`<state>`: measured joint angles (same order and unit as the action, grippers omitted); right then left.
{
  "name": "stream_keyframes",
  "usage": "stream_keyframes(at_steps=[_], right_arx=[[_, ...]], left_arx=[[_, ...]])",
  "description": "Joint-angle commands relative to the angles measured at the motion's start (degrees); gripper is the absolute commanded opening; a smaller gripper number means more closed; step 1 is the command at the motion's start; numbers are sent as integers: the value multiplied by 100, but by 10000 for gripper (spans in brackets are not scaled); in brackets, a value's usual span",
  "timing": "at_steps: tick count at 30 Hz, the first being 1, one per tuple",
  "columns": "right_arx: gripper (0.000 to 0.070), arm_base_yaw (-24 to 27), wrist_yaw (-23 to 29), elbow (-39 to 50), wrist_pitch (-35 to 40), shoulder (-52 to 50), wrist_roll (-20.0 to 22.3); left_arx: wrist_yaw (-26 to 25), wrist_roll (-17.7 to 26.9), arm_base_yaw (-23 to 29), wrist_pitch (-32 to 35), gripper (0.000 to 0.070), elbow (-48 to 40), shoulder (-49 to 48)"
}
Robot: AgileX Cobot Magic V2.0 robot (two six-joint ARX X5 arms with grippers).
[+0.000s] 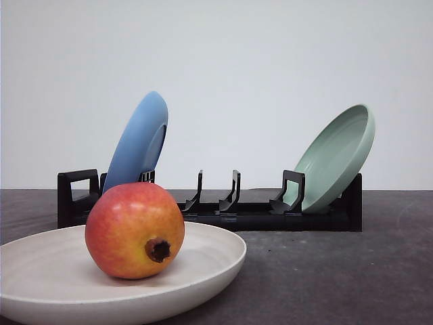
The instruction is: Place pomegranate in white plate
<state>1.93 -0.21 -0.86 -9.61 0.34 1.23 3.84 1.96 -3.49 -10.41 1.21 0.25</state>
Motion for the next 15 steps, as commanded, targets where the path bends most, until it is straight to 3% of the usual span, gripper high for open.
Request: stream_keyframes(at_steps=[1,15], right_arx=[[4,4,17,22,59,-13,-66],[4,3,17,22,59,-13,-66]], left_arx=[[-24,37,9,-31,0,-54,-7],[-24,37,9,-31,0,-54,-7]])
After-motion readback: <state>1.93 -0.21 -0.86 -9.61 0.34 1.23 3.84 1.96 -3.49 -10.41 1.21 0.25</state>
